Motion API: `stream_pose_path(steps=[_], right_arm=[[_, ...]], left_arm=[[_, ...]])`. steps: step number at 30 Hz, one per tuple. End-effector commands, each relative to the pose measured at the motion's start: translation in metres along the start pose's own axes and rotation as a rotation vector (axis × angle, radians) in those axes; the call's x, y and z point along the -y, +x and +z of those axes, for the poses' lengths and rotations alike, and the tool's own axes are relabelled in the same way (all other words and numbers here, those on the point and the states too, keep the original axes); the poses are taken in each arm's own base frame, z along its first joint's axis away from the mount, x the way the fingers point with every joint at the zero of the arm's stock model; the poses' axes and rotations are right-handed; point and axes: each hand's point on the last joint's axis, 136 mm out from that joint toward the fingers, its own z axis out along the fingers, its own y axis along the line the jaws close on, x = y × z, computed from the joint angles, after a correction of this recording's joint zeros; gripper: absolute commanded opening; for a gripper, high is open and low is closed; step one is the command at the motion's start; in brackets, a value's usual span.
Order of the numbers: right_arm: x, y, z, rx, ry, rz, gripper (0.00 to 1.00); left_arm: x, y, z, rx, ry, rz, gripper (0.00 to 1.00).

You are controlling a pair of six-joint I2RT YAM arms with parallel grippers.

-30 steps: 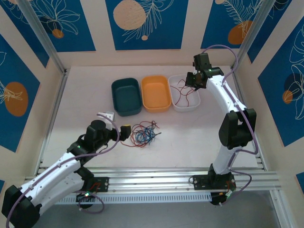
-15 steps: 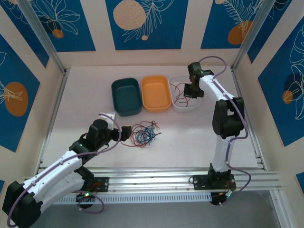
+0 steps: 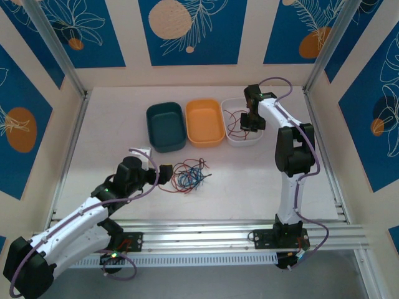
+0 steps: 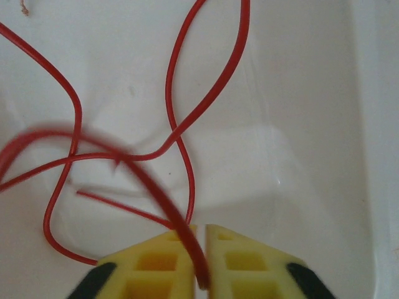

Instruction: Untangle the cables

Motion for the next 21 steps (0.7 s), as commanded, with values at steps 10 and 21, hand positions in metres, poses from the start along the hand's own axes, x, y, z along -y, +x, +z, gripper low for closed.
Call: stream_pose_path(steps=[10, 21], right_arm=[[-0.002, -0.003, -0.085, 0.145, -0.103, 0.014, 0.45], [0.003, 0.012, -0.111, 0.167, -0.116, 0.061, 0.49]], left_arm=[[0.001, -0.010, -0.001, 0.002, -0.022, 0.003, 1.00], [0.001, -0.009, -0.001, 0.006, -0.015, 0.003, 1.00]])
